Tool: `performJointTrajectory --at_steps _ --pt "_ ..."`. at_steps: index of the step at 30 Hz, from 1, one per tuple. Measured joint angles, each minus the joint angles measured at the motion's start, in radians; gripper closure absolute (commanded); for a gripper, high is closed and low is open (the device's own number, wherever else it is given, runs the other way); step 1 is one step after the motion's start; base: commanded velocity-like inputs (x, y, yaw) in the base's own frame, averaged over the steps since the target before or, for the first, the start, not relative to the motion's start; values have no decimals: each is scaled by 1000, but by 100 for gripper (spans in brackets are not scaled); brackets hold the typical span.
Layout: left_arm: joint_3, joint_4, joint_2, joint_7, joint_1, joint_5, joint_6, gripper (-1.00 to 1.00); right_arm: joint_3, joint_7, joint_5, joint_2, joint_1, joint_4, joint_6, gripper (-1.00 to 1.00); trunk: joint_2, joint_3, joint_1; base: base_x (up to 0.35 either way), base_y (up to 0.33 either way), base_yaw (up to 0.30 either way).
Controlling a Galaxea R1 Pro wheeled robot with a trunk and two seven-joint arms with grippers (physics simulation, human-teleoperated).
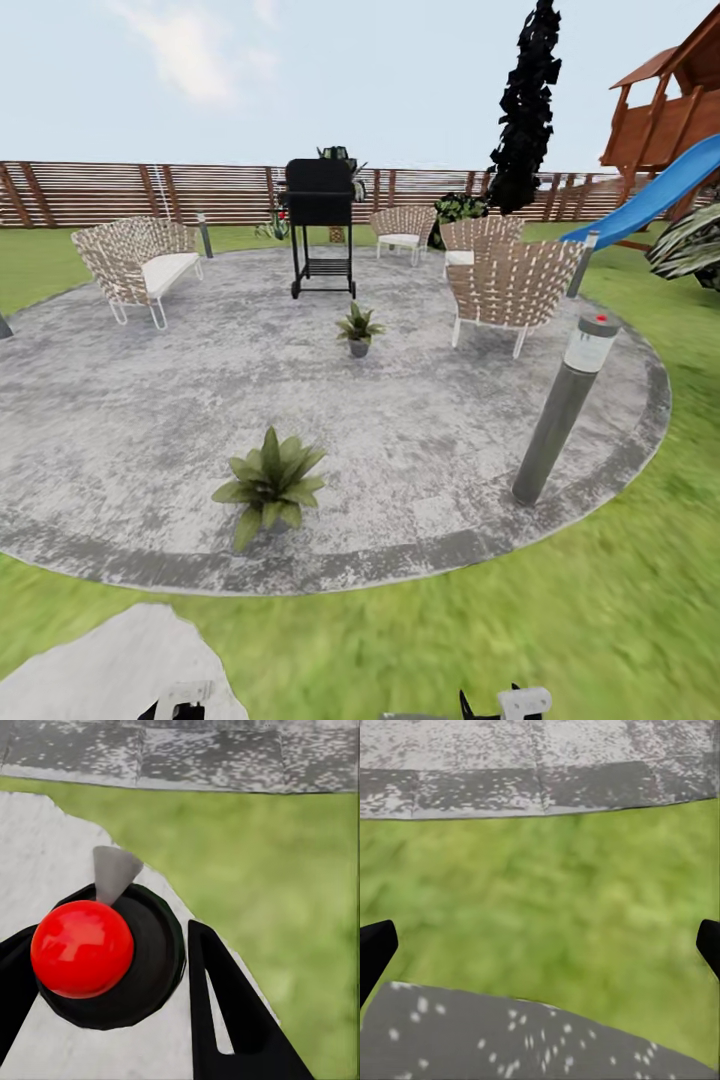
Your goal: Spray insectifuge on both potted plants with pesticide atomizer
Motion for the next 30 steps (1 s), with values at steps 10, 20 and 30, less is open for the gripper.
performJointTrajectory --at_steps 10,20,30 --pt "-1 1 3 0 0 0 0 100 0 -1 0 0 0 1 1 -100 0 0 0 256 -181 244" --pt "1 -1 1 0 0 2 0 100 -2 -2 0 0 0 2 1 -100 0 0 0 69 -264 271" --pt "-64 -16 27 -60 -16 -65 12 100 67 7 67 -7 0 -127 9 -100 0 0 0 2 -113 42"
